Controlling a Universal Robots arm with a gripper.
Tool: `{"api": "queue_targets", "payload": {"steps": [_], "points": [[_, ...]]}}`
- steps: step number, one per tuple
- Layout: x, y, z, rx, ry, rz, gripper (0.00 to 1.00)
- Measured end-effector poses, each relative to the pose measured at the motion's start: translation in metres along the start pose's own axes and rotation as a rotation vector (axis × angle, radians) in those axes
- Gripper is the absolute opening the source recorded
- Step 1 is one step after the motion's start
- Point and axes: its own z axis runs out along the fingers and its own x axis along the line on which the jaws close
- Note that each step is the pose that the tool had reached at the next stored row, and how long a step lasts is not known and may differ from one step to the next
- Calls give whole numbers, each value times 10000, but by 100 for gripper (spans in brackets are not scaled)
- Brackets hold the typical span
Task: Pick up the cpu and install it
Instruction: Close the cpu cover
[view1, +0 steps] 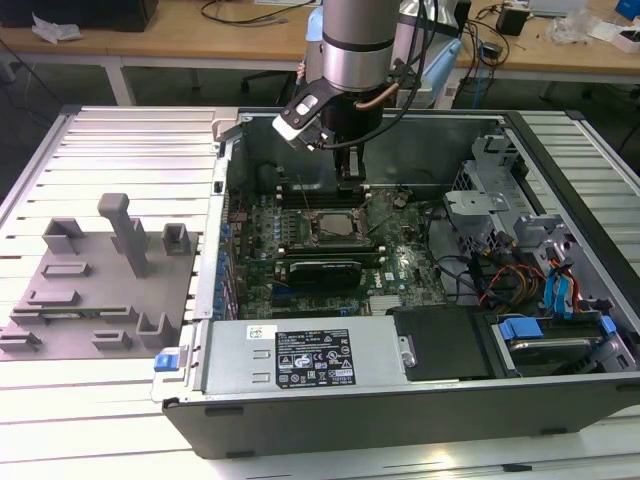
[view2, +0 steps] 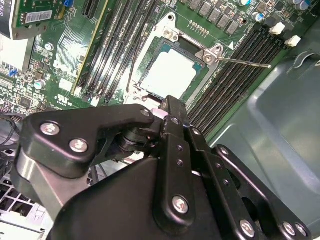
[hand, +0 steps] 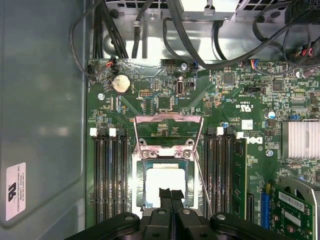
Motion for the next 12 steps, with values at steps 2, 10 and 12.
{"api": "queue_targets", "payload": {"steps": [2,10,12], "points": [[0,0,0,0,0,0,11],[-2,5,-131,0,1,0,11],[-2,7,-159,-1,2,-1,11]]}}
